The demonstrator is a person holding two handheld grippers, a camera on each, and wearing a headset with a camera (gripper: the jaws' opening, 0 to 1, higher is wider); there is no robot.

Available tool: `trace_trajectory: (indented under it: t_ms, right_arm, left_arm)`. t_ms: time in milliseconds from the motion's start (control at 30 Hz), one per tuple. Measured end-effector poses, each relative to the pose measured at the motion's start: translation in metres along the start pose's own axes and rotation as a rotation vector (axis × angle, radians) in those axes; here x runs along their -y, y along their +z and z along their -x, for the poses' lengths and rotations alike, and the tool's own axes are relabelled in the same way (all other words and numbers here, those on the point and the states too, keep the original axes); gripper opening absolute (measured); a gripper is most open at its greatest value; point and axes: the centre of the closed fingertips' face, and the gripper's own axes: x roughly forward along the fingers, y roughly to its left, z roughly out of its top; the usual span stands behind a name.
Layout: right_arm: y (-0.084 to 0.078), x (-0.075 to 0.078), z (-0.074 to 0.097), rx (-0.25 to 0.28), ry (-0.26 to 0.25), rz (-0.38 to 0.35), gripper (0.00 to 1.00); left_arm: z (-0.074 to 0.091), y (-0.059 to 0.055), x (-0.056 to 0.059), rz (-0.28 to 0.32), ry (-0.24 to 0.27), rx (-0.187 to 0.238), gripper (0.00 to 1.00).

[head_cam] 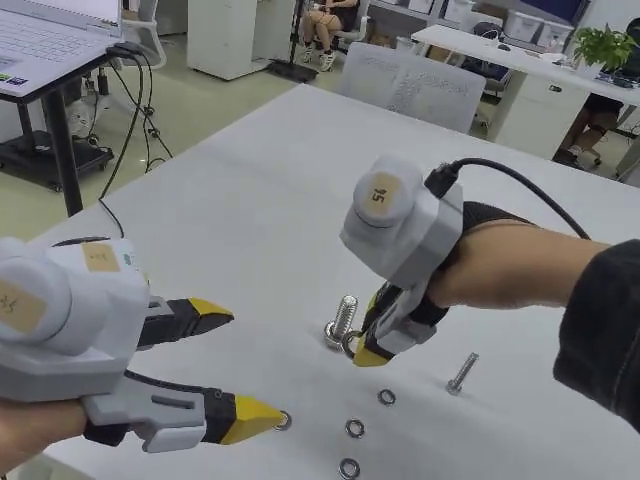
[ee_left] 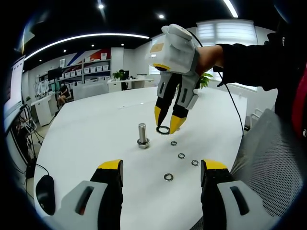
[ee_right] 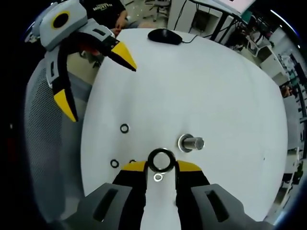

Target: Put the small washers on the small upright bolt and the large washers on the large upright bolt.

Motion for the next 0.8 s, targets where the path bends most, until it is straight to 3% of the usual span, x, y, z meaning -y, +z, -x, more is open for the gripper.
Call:
trace_trajectory:
  t_ms: [333,800]
  right_arm:
    - [0.007,0.015,0.017,0.012,-0.032,0.009,0.23]
    - [0.021,0.037,0.022,0.026,-0.040,0.017,0.23]
  left_arm:
    - [0.000,0.000,0.002,-0.001,-0.003,0.002,0.65]
    - [-0.001,-0.001,0.000,0.005,-0.001,0.001,0.65]
